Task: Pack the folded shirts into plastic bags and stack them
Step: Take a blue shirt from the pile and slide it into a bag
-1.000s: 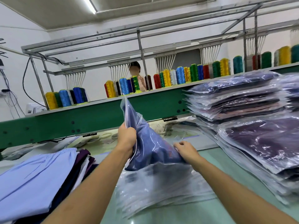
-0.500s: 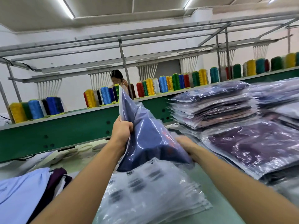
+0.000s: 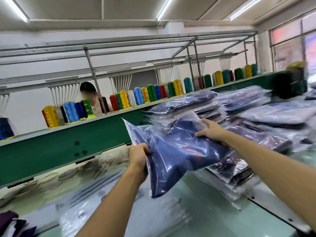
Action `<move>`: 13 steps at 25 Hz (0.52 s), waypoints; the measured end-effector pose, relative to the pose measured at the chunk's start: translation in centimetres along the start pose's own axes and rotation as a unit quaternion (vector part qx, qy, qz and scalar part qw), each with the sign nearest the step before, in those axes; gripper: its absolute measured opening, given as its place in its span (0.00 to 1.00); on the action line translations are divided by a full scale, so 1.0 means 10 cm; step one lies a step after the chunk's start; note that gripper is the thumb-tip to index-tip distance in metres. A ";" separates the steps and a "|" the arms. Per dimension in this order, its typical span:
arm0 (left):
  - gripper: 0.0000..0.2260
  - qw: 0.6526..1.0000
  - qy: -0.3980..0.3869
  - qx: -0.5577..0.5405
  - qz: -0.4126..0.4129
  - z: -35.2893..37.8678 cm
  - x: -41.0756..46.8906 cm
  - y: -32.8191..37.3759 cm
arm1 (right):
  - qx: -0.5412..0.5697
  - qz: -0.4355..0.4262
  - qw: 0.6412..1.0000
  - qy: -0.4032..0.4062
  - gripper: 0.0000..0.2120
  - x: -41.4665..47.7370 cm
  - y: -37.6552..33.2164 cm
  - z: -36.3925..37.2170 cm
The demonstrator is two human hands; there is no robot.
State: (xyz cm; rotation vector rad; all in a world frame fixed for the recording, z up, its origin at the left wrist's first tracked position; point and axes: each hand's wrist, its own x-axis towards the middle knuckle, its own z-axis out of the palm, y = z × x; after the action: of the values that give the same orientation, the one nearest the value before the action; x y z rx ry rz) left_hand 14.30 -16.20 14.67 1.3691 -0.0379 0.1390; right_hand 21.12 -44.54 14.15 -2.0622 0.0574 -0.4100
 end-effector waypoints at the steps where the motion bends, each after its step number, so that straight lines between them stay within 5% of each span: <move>1: 0.11 1.000 -0.015 0.000 -0.013 0.14 0.02 -0.07 | -0.030 0.004 1.000 0.011 0.41 0.06 0.12 -0.15; 5: 0.06 0.995 -0.085 -0.001 -0.058 0.69 0.11 -0.33 | -0.175 0.040 0.983 0.044 0.41 0.28 0.59 -0.65; 13: 0.14 0.982 -0.160 0.002 -0.104 1.54 0.53 -0.83 | -0.416 0.095 0.898 0.105 0.39 0.92 1.34 -1.19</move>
State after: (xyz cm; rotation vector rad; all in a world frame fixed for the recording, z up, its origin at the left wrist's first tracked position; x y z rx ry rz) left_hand 21.38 -32.45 10.24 1.3794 -0.1637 -0.2575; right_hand 27.77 -63.17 10.48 -2.8027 0.6629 -0.5431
